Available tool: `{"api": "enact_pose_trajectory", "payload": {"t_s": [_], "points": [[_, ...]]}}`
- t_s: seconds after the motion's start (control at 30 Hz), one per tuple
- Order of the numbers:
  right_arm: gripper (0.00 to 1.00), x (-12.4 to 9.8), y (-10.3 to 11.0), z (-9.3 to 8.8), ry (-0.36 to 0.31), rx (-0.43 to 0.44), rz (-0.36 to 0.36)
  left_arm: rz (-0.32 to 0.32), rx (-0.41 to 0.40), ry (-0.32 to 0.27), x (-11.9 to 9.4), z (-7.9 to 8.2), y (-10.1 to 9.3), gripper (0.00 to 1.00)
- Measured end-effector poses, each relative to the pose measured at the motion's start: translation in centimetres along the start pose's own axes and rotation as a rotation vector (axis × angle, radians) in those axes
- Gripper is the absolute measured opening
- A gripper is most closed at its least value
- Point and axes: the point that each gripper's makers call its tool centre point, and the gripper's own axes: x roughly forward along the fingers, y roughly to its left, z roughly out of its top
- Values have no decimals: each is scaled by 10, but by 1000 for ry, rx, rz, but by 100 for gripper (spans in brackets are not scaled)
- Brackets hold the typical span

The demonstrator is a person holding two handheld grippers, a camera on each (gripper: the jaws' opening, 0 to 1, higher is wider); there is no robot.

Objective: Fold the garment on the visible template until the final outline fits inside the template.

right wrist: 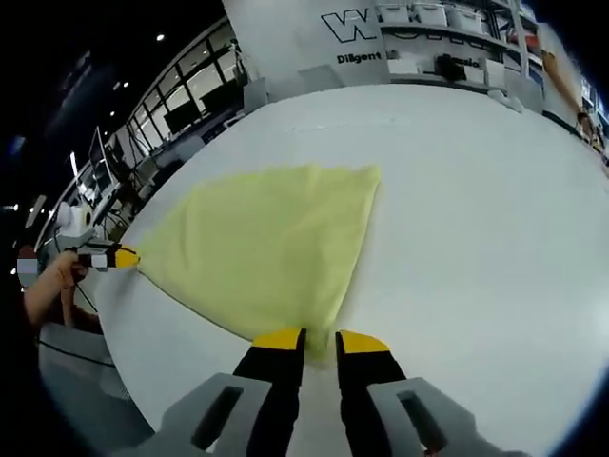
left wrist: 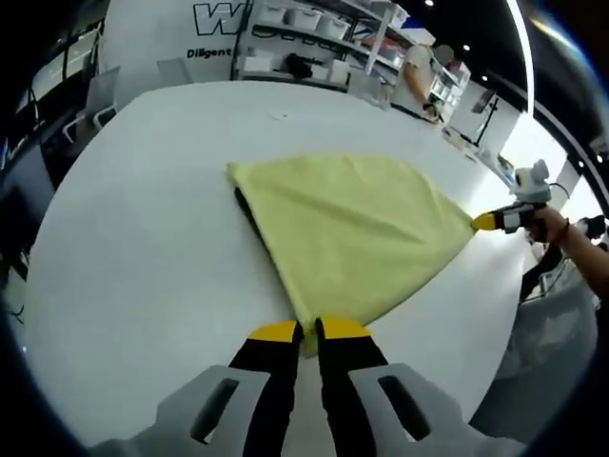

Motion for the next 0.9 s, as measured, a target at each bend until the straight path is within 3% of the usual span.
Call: {"api": "enact_pose_trajectory", "payload": {"t_s": [0.07, 0.2, 0.3, 0.43, 0.6, 0.9], "points": [[29, -5, 2, 10, -39, 2, -9, 5, -12, -17, -5, 7, -1, 32], [40, -17, 14, 28, -101, -13, 9, -20, -1, -65, -20, 26, -15, 38], [55, -25, 24, 35, -115, -18, 18, -21, -7, -74, -29, 34, -23, 51], [65, -43, 42, 44, -146, -29, 35, -4, 24, -93, -44, 44, -35, 64], [87, -62, 52, 48, -171, -30, 13, -20, 28, -113, -55, 46, -52, 76], [99, -87, 77, 37, -165, -65, 50, -32, -6, -122, -69, 38, -71, 91]]}}
